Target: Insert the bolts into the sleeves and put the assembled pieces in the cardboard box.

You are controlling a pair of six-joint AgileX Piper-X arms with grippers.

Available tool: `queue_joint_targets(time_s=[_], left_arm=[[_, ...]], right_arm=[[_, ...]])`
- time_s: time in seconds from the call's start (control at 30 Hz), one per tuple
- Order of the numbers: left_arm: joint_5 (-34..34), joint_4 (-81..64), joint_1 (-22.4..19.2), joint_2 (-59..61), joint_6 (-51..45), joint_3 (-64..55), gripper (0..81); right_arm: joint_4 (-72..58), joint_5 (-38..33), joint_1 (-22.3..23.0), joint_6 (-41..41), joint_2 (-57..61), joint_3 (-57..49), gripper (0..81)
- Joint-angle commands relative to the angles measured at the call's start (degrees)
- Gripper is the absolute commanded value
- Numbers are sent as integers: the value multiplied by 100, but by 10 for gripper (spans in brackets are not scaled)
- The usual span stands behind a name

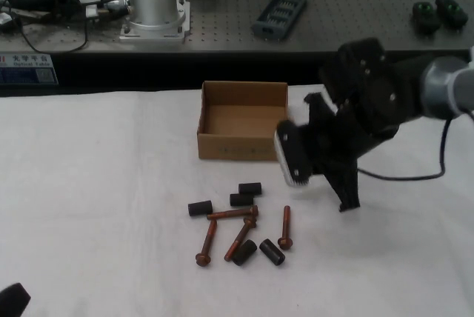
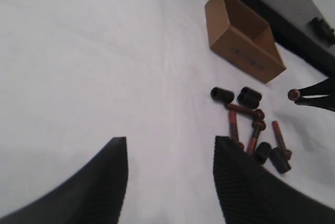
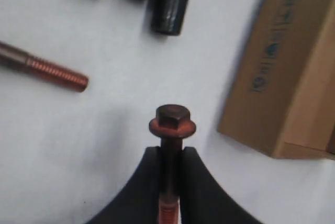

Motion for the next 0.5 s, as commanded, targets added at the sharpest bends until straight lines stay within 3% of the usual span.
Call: queue_joint_targets(time_s=[0.0, 0.27, 0.47], left_arm=[[11, -599, 13, -8, -335, -78, 375], [292, 329, 13, 193, 604, -950, 375], [789, 512, 13, 1552, 1637, -1587, 375]], right_arm=[[79, -248, 9, 300, -223, -30, 20], [450, -368, 9, 3076, -1139, 5, 20], [1388, -368, 9, 3845, -1700, 5, 20]])
